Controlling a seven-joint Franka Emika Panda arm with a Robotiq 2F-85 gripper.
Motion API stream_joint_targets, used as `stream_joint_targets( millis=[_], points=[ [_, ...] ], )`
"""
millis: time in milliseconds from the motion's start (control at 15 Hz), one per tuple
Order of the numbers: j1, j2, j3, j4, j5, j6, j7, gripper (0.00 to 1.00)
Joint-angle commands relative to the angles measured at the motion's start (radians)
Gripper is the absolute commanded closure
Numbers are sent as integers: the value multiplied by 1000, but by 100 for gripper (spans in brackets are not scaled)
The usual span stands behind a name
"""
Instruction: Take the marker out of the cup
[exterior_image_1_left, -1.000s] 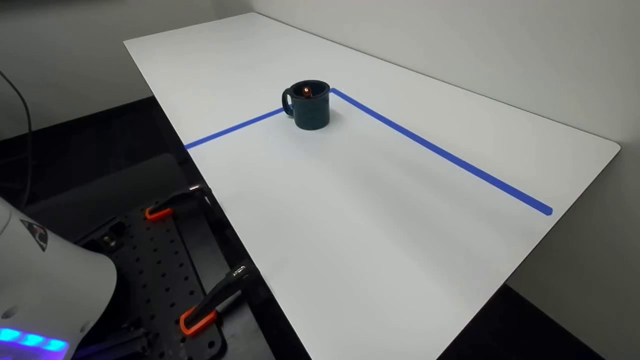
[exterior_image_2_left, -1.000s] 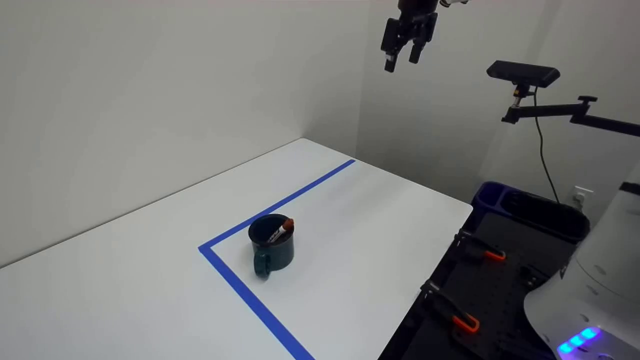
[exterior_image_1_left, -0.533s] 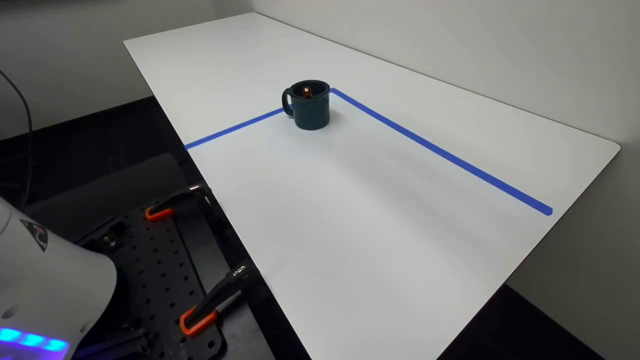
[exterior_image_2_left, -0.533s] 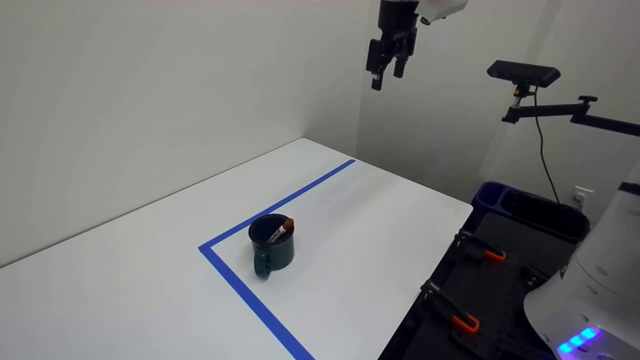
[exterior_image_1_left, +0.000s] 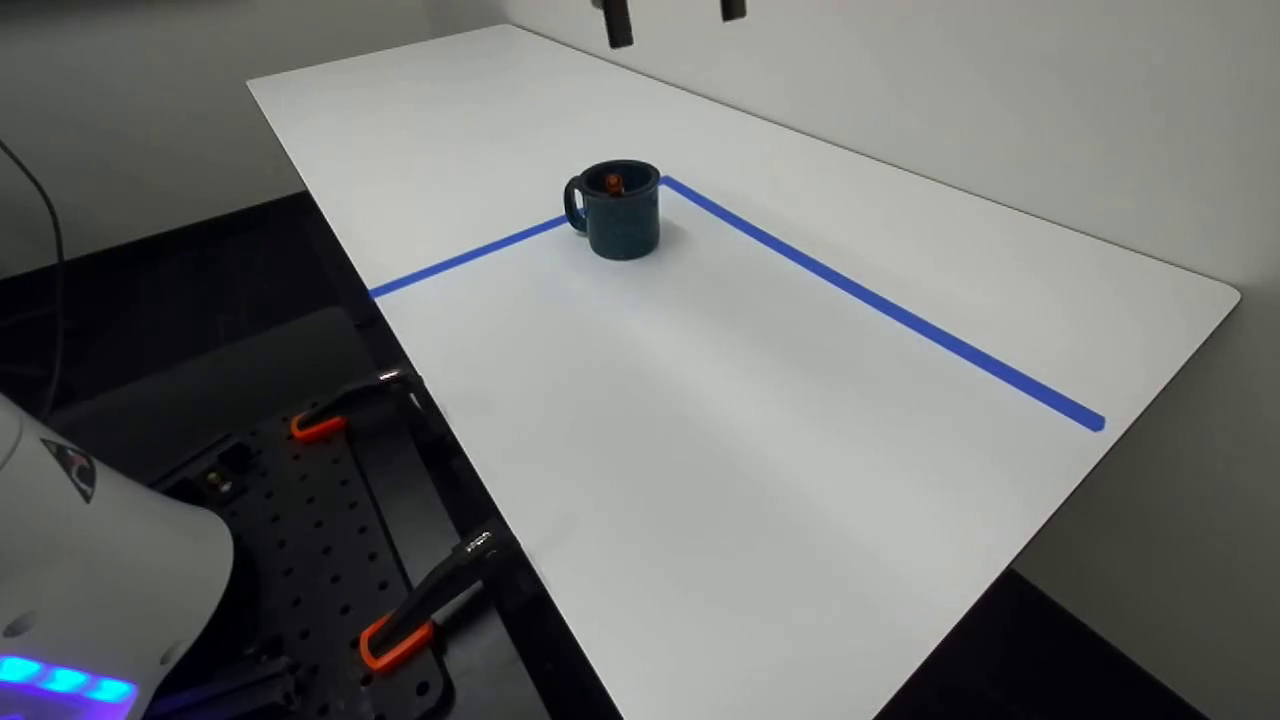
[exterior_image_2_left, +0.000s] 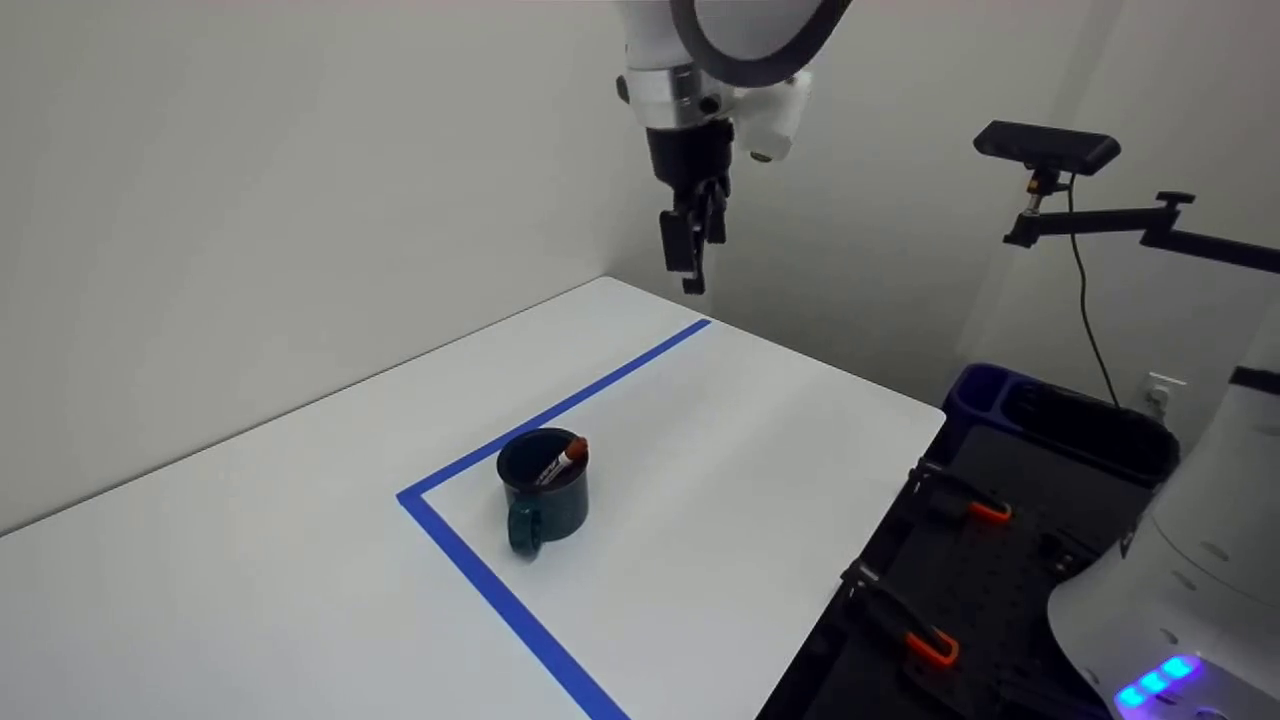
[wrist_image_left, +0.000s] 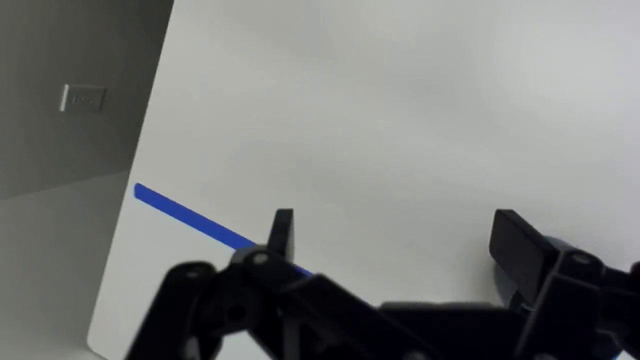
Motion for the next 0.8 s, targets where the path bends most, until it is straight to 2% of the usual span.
stream_joint_targets(
  millis=[0, 400, 733],
  points=[
    [75, 135, 49, 78, -35, -73, -26, 0],
    [184, 307, 101, 215, -89, -214, -54, 0],
    [220, 425, 99, 307, -158, -162, -118, 0]
  ],
)
